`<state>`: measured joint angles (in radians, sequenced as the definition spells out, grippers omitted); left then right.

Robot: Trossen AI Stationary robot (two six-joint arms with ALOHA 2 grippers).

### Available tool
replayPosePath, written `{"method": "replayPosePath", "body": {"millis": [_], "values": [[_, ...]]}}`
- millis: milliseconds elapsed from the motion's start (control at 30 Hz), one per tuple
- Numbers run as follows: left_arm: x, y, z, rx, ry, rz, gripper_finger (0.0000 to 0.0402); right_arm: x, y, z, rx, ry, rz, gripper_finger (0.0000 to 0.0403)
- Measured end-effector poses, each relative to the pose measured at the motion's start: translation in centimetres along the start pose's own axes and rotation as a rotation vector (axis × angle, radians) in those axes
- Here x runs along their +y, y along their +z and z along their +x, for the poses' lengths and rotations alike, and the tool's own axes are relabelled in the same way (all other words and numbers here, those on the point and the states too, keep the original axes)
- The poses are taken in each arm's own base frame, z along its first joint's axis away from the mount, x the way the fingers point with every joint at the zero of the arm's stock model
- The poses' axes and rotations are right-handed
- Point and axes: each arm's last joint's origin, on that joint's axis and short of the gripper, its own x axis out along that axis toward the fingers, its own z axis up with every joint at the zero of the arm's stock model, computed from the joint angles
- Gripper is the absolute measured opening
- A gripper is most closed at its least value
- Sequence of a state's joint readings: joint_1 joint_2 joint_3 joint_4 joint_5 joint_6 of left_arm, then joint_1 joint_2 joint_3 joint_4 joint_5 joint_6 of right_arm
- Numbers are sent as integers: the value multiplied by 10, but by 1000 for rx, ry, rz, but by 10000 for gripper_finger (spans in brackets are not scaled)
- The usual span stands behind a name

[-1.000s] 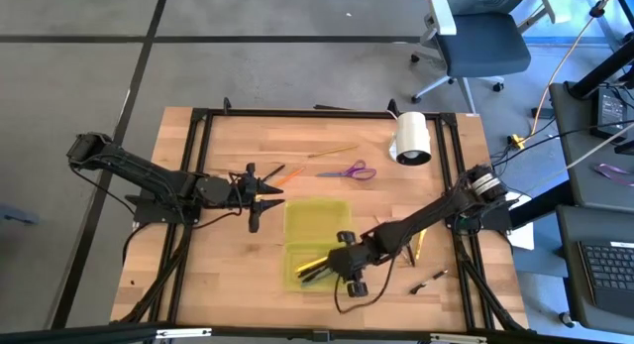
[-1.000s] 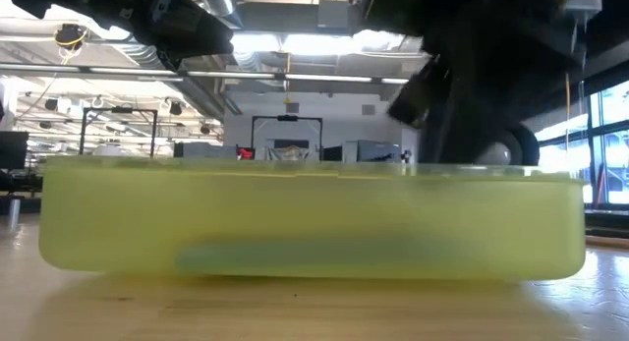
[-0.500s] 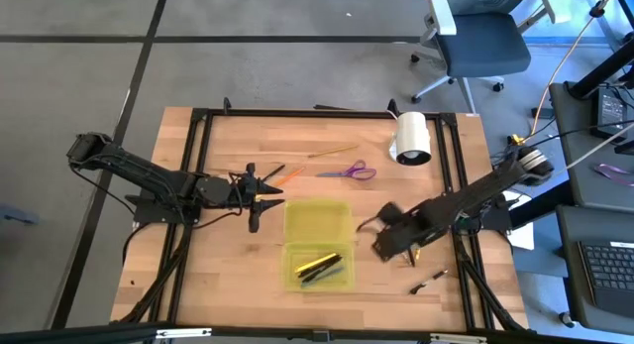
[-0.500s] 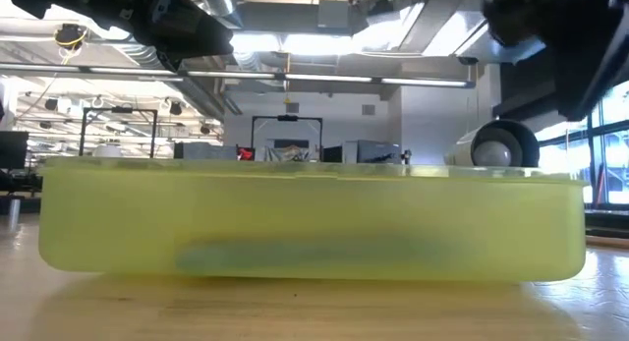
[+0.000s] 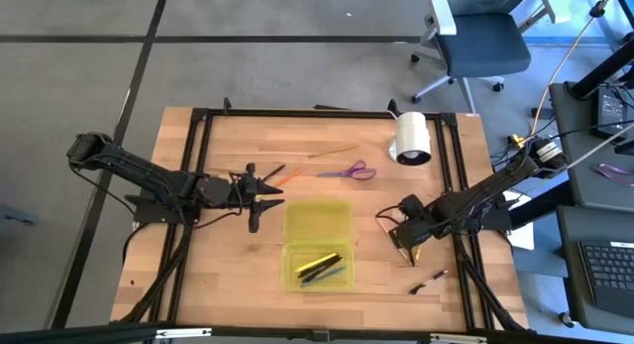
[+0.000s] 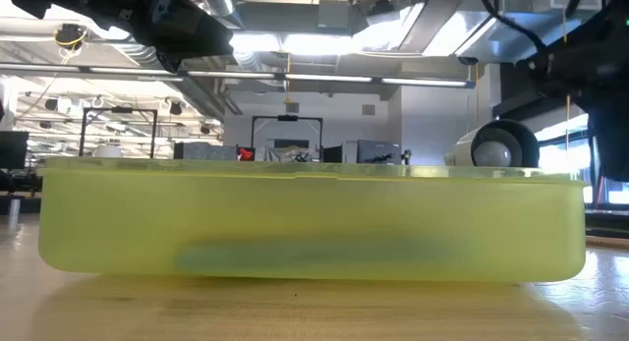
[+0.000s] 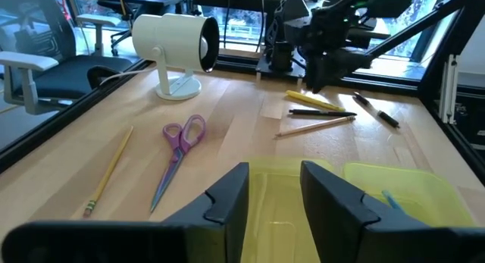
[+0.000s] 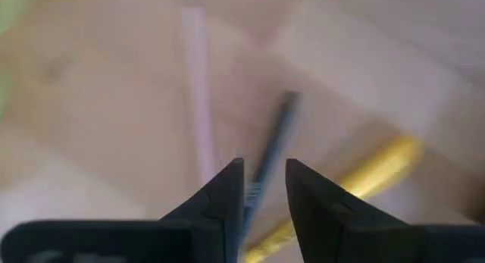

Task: Pick & place school supplies into a supply box
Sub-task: Put the yellow pen into the yellow supply box

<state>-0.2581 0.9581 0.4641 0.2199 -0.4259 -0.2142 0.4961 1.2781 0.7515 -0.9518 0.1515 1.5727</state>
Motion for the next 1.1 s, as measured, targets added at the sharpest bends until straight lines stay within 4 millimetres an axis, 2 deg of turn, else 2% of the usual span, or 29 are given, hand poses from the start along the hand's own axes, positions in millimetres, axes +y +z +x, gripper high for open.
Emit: {"method": "replayPosePath", "body": {"millis": [133, 300, 633, 1100], "values": [[0, 0, 0, 0, 0, -1, 112, -16, -1, 2, 6, -155, 170, 103], [0, 0, 0, 1, 0, -8, 115, -27, -4, 15, 8, -206, 331, 103], [0, 0, 0, 1, 0, -8, 112, -30, -7, 29, 65, -178, 422, 103], [0, -1, 0, 9, 2, -4, 115, -23, -11, 32, 171, -145, 459, 103]]}}
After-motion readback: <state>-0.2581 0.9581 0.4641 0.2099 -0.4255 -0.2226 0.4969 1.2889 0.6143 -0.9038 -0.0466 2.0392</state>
